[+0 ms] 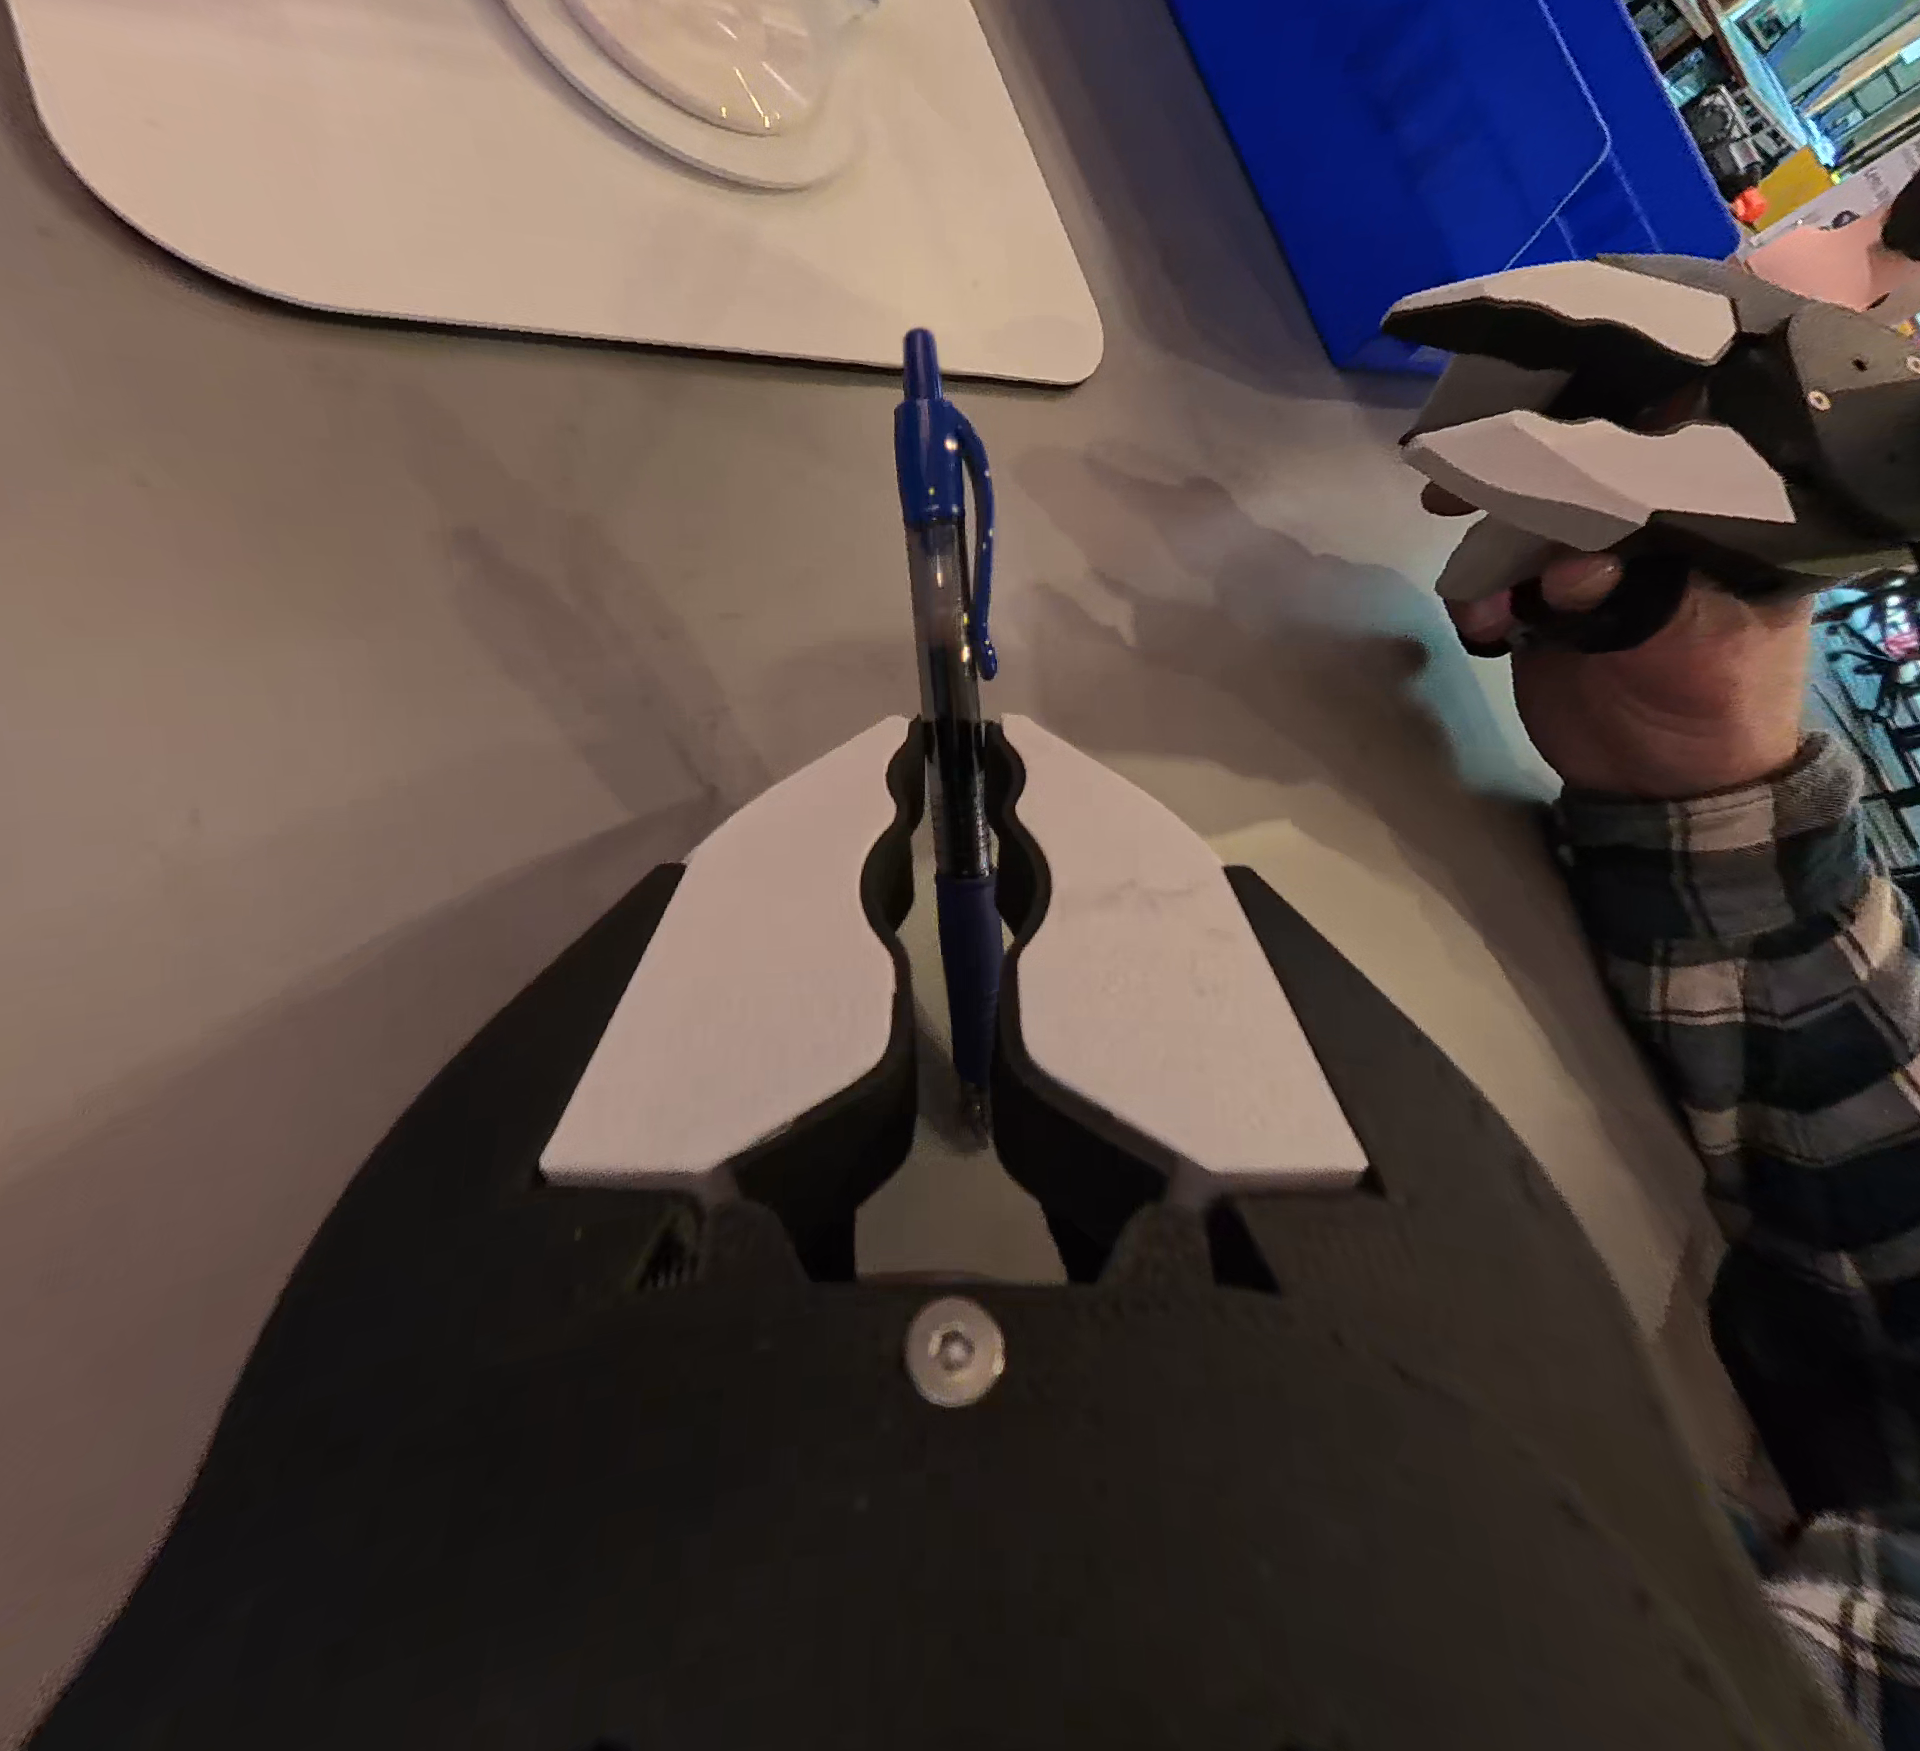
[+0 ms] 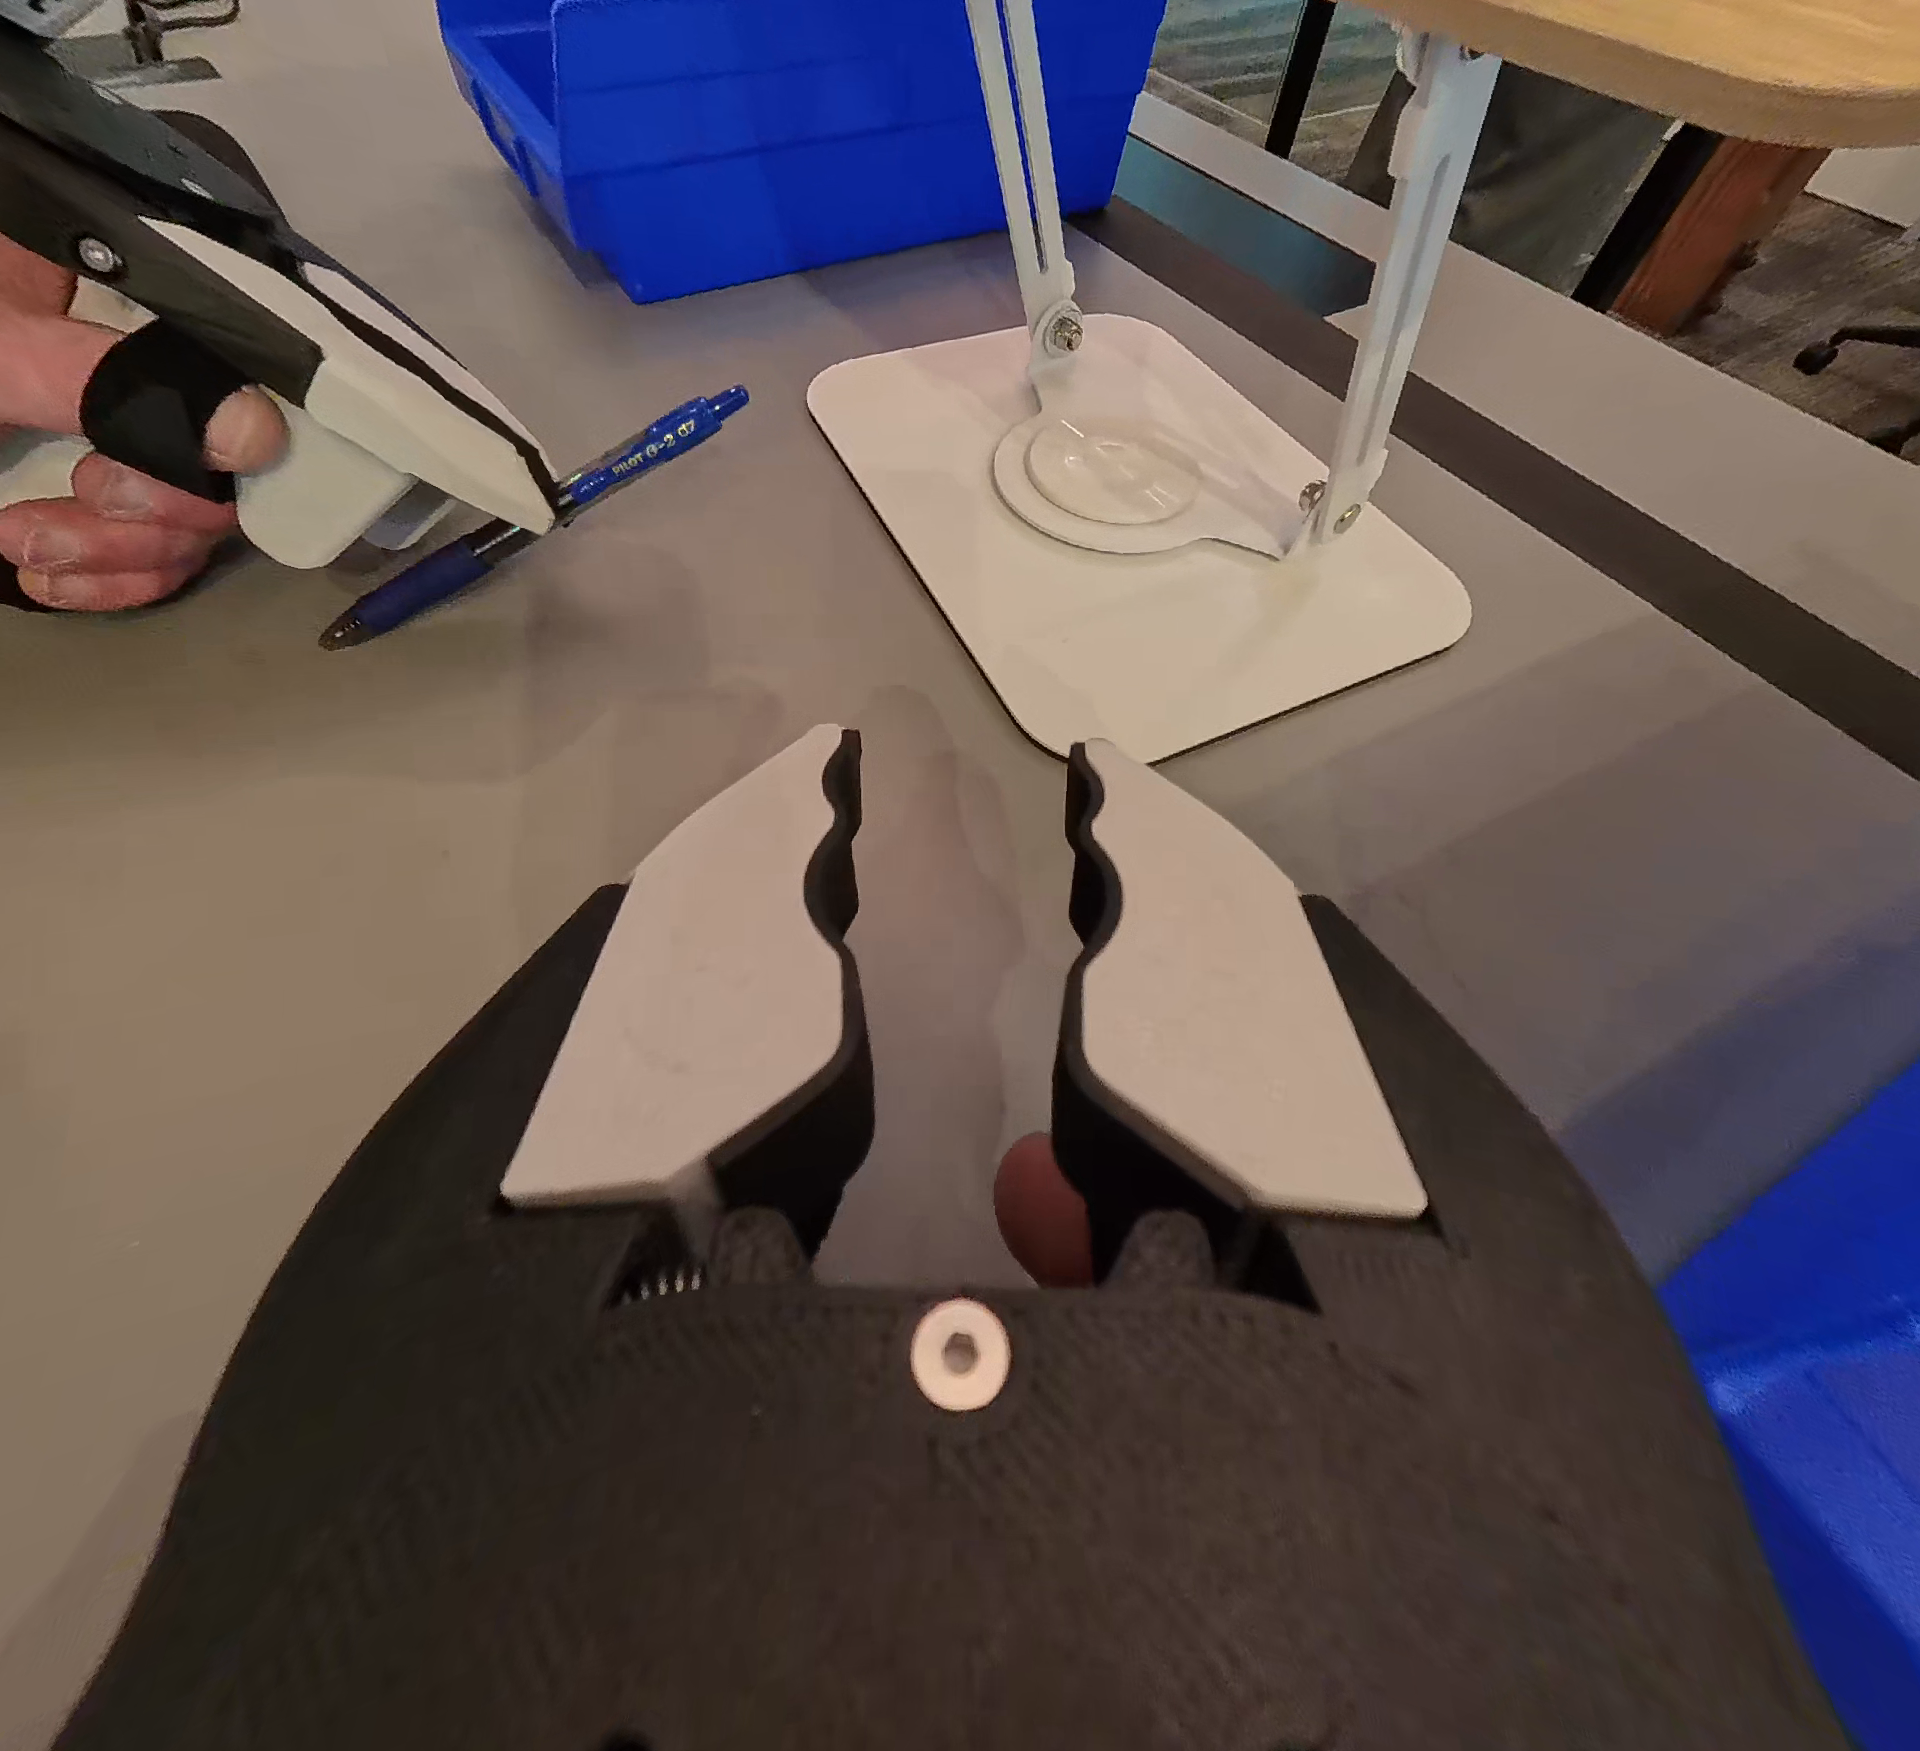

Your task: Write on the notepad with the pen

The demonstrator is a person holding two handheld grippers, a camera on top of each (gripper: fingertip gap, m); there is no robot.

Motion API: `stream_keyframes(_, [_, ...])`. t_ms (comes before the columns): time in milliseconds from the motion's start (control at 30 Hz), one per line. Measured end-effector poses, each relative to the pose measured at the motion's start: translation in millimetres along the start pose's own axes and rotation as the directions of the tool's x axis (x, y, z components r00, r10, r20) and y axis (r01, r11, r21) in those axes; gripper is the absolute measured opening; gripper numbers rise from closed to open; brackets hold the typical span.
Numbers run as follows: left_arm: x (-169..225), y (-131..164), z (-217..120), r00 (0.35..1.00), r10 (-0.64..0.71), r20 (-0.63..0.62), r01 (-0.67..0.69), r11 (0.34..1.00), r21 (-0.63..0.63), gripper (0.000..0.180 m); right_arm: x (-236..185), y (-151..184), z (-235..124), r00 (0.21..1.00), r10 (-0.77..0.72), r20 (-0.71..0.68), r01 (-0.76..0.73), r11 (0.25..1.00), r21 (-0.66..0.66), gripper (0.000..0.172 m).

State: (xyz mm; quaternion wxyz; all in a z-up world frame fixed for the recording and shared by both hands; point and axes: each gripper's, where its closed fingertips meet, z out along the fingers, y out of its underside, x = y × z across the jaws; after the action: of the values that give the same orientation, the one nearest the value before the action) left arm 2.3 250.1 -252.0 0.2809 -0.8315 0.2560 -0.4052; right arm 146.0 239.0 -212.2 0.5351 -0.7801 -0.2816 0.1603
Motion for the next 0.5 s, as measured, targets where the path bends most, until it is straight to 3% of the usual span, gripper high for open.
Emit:
stream_keyframes(67, [1,0,-1,1.0,-0.007,0.005,0.007,1.0,0.013,0.021,0,0,0,1.0,0.001,-0.001,-0.001,1.0,0.0,0.038])
stream_keyframes(367, [10,0,-9,0.999,-0.03,-0.039,0.032,0.998,0.054,0.03,2,4,0,1.0,0.012,-0.002,-0.012,1.0,-0.006,0.038])
stream_keyframes(500, [2,-21,-33,0.999,0.036,-0.005,-0.035,0.993,0.114,0.031,3,4,0,1.0,0.017,-0.001,-0.017,1.0,-0.005,0.038])
